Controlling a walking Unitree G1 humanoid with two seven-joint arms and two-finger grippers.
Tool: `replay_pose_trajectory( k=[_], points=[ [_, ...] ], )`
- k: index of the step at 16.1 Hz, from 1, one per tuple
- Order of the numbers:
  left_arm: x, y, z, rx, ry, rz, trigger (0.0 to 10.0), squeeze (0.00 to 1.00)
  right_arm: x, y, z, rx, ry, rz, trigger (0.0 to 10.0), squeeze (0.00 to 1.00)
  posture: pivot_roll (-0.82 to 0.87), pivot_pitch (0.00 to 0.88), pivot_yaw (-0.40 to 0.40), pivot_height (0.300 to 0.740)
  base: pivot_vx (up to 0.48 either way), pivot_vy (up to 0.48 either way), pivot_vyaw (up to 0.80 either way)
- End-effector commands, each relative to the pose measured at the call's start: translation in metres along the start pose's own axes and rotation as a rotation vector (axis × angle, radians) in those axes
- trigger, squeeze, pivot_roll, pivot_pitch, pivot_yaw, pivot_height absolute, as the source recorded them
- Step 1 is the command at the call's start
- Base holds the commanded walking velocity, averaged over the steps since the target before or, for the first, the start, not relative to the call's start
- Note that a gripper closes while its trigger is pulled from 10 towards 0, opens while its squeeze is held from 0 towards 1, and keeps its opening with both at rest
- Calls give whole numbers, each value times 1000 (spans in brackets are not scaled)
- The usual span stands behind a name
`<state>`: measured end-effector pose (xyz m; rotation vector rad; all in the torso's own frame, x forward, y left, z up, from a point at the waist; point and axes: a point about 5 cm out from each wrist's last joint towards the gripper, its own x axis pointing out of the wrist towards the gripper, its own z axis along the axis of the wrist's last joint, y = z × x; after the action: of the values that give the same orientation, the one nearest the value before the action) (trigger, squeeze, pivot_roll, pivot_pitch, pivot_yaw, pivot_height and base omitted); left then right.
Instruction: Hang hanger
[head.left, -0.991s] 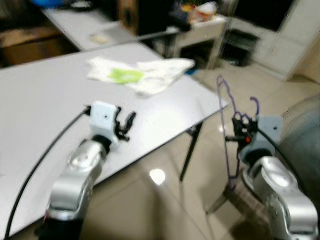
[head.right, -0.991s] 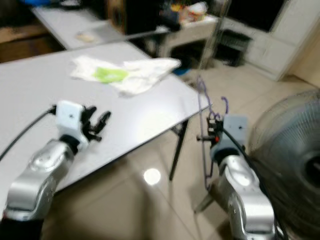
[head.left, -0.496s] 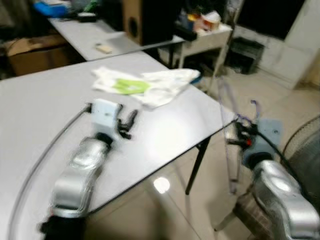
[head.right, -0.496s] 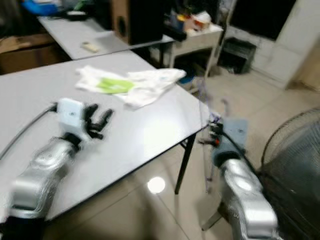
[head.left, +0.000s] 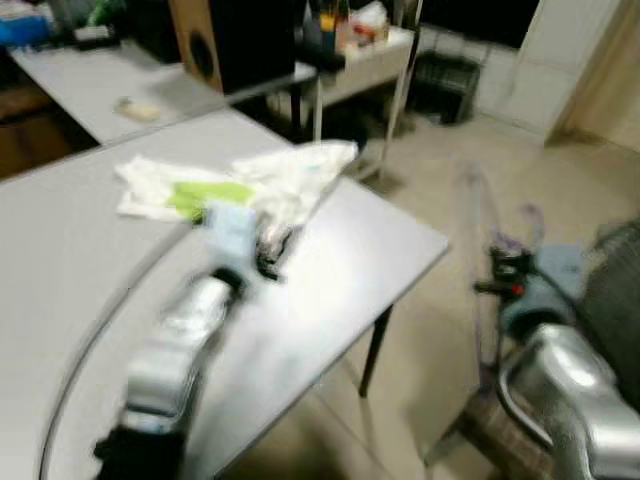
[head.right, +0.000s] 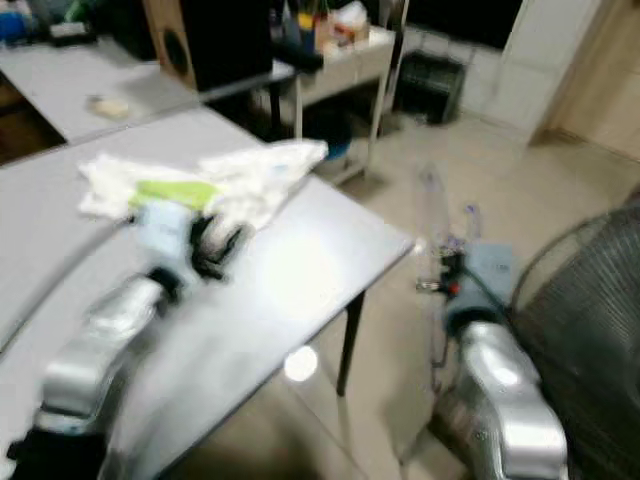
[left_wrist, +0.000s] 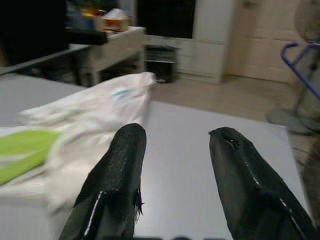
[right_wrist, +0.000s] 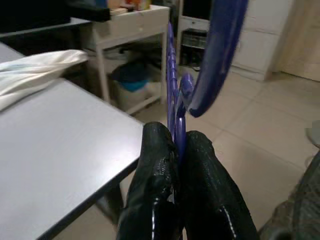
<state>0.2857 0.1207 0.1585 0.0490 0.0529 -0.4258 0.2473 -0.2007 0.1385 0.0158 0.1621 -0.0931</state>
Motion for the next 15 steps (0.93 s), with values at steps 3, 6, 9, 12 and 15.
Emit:
replay_pose_trajectory(
  k=[3,6,9,12,15],
  points=[
    [-3,11,2,26,-5,33,10000,0,0,9,5,-1,-24,35,10000,0,-171,0,-25,740,358,0,0],
    [-3,11,2,28,-5,35,10000,0,1,11,5,-8,-26,44,10000,0,-169,0,-28,740,360,0,0],
    [0,14,-3,62,22,39,10000,0,1,12,5,-10,-27,53,10000,0,-170,0,-30,740,234,0,0],
    [6,14,-21,198,145,-79,10000,1000,2,12,5,-18,-26,56,10000,0,-173,0,-34,740,0,0,0],
    [13,19,-51,290,295,-113,10000,0,2,9,6,-25,-26,52,10000,0,-180,0,-37,740,0,0,0]
  ],
)
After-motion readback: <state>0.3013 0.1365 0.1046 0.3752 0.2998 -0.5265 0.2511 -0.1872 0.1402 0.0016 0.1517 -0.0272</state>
